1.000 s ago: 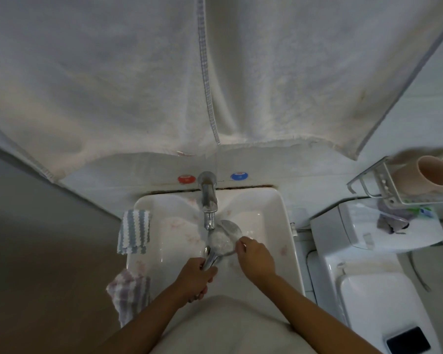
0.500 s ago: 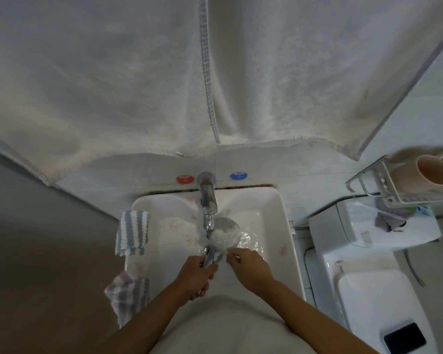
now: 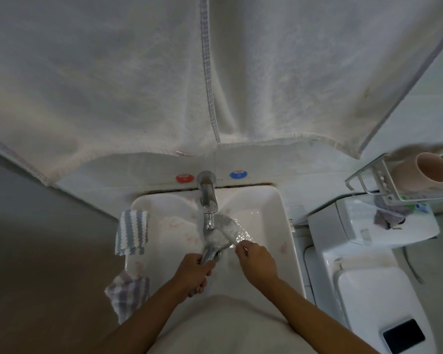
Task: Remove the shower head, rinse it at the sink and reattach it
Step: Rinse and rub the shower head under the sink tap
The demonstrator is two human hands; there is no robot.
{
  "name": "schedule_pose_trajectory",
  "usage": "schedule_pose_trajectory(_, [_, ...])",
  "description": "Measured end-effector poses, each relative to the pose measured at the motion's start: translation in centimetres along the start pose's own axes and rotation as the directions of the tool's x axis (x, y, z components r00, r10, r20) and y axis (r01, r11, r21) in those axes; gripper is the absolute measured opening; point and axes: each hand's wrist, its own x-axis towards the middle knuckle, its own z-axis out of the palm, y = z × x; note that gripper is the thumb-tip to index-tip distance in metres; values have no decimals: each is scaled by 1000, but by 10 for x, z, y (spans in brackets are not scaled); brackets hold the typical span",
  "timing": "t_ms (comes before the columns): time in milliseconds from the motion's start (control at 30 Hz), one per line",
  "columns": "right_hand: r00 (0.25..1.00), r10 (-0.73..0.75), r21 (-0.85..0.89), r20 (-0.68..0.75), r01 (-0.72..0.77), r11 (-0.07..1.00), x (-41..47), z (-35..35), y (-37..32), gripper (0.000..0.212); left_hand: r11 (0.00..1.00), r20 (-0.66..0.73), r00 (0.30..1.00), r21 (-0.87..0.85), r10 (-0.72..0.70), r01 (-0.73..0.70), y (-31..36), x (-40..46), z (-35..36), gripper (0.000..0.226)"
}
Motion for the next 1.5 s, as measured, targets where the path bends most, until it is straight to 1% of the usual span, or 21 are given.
schedule_pose_trajectory(133, [987,-52,31,153,48,998,-5,6,-3,30,1000,1,1000,-19,-16,16,-1,1,0,26])
schedule_pose_trajectory(167, [986,-55,23,158,52,998,-7,6,-3,30,999,0,1000,-29,-24,24,-1,1,-1,27])
schedule_pose_trajectory(300, [1000,1,-31,-11,-1,1000,-1,0,0,32,999,8,999,-41,-31,31,1,0,-1,26])
schedule_pose_trajectory(333, [1000,5,-18,-3,-5,1000,-1,0,1,32,999,10,1000,-45,-28,29,2,0,0,27])
schedule_pose_trajectory(400, [995,-23,22,95,21,1000,-3,3,1,32,998,13,999,-57,-30,30,3,0,0,27])
schedule_pose_trajectory(467, [982,-54,15,178,52,999,-7,6,1,31,997,17,999,-68,-39,40,4,-1,0,29])
schedule_pose_trajectory(533, [988,-57,-26,143,61,998,-7,5,1,33,996,20,999,-78,-43,44,4,-1,0,31])
schedule_pose_trajectory(633, [1000,-21,-61,10,22,998,-4,-1,1,35,996,26,999,-79,-35,37,7,-2,1,31])
schedule_pose_trajectory(667, [1000,-21,-52,11,22,998,-4,-1,1,35,996,27,999,-81,-33,35,7,-2,2,32])
schedule_pose_trajectory(800, [988,-56,-24,144,60,998,-10,3,0,33,994,24,998,-98,-50,52,7,-2,1,31])
schedule_pose_trajectory(833, [990,-54,-32,133,58,998,-10,3,0,33,993,23,998,-99,-55,57,7,-2,1,31])
schedule_pose_trajectory(933, [1000,-22,-62,2,22,998,-7,-3,1,34,993,27,998,-102,-60,63,7,-2,0,30])
schedule_pose_trajectory(967, [1000,-16,-62,-10,15,998,-6,-5,2,34,992,30,998,-106,-61,64,7,-2,0,30])
schedule_pose_trajectory(1100, [987,-47,-22,156,51,998,-11,0,2,30,989,47,995,-117,-82,88,7,-2,-1,31])
schedule_pose_trajectory(1167, [990,-46,-53,130,53,997,-12,0,2,31,986,54,994,-126,-99,105,7,-2,-2,30])
schedule_pose_trajectory(1233, [999,-25,-81,25,27,996,-9,-3,2,33,985,58,993,-132,-100,107,7,-2,-2,28])
schedule_pose_trajectory(1267, [1000,-14,-75,-1,14,997,-8,-4,2,33,985,60,993,-133,-99,106,7,-1,-2,28])
schedule_pose_trajectory(1300, [1000,-10,-63,10,11,998,-8,-4,2,32,986,63,993,-133,-98,105,8,-1,-2,28])
schedule_pose_trajectory(1400, [987,-47,-36,155,53,998,-11,1,0,30,985,70,992,-133,-106,114,7,0,-3,28])
schedule_pose_trajectory(1433, [984,-55,-41,169,62,997,-12,2,0,30,984,71,992,-136,-109,117,8,0,-4,29])
schedule_pose_trajectory(1500, [994,-41,-63,100,48,997,-11,-2,0,32,981,80,991,-150,-111,122,8,0,-4,31])
